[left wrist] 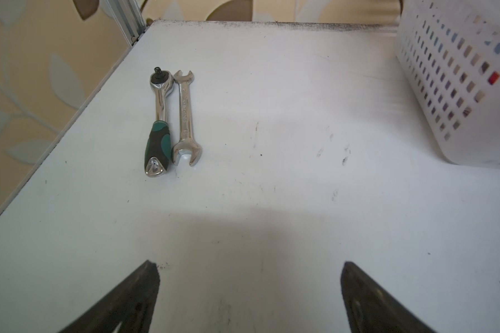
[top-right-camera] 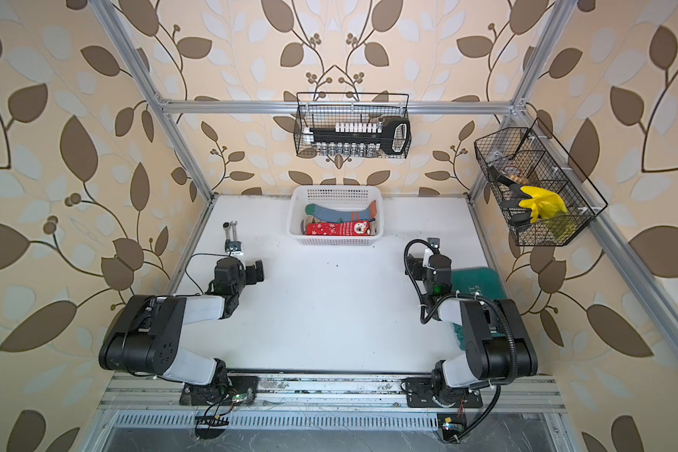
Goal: Place the socks together as a pair
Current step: Reset both arms
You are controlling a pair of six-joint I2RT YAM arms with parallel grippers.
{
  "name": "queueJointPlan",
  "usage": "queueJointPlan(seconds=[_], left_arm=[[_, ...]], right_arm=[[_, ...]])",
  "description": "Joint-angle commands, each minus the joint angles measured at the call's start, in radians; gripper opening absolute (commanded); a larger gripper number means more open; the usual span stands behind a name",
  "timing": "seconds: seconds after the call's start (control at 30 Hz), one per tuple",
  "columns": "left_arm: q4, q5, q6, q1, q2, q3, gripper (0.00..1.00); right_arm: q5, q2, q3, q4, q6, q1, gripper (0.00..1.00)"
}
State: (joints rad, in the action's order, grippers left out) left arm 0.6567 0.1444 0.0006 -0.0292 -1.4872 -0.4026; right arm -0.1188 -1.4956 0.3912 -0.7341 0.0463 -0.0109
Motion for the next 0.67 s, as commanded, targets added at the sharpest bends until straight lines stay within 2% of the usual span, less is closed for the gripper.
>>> queueJointPlan(seconds=[0.0,0.63], left_arm=[[0.067,-0.067,-0.009,0.005,-0.007,0.008,0.99],[0.064,-0.072,-0.006,0.002,-0.007,0.006,0.99]], right_arm=[[0.028,-0.011,-0.019,-0.088,-0.032,-0.004,0.98],[0.026,-0.006,-0.021,-0.080,-0.034,-0.006,0.98]])
